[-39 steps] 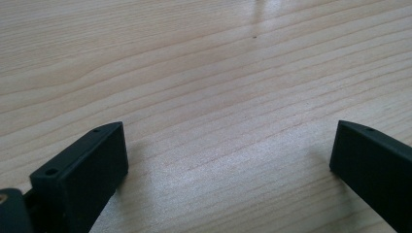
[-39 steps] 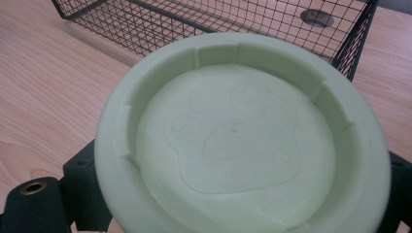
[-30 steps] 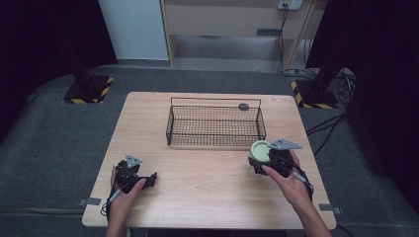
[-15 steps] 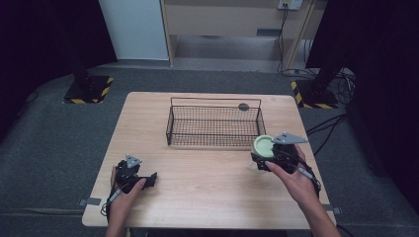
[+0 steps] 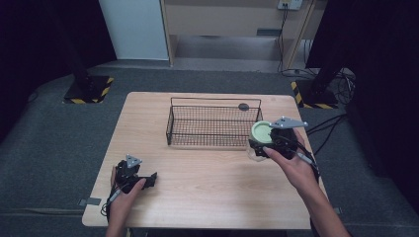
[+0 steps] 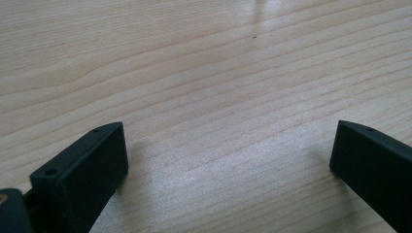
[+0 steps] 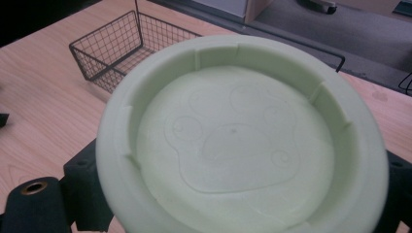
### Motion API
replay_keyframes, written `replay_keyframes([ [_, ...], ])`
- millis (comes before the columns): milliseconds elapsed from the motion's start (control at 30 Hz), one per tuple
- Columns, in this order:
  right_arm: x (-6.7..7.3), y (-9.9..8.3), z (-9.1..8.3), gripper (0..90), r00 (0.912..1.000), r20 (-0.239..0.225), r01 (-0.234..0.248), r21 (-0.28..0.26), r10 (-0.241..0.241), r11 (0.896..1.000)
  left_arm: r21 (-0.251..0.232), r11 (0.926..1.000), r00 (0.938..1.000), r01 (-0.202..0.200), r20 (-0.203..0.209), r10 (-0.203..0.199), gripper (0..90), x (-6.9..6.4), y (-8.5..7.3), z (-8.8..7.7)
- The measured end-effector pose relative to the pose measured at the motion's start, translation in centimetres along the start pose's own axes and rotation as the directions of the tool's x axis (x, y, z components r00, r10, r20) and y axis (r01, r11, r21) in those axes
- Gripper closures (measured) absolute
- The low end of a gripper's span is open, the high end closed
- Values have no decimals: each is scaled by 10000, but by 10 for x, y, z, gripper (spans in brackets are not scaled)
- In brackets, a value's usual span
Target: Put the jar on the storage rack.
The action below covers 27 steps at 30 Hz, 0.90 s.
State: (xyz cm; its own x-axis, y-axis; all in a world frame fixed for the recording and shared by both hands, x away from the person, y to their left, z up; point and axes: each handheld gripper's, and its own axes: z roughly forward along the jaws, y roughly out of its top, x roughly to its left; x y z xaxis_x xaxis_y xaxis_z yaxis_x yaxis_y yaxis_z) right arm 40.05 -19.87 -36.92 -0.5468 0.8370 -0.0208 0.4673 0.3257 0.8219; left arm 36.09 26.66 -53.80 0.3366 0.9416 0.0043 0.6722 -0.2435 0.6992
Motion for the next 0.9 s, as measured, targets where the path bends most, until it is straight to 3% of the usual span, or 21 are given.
replay_keyframes([
  [500, -2, 33, 13, 116, 9998, 66, 167, -192, -166, 9997, 0, 10000, 10000, -2, -1, 2, 0, 0, 0, 0],
  [900, -11, 63, 39, 116, 9996, 270, 97, -388, -87, 9992, 2, 10000, 10000, -1, -1, 1, 0, 0, 0, 0],
])
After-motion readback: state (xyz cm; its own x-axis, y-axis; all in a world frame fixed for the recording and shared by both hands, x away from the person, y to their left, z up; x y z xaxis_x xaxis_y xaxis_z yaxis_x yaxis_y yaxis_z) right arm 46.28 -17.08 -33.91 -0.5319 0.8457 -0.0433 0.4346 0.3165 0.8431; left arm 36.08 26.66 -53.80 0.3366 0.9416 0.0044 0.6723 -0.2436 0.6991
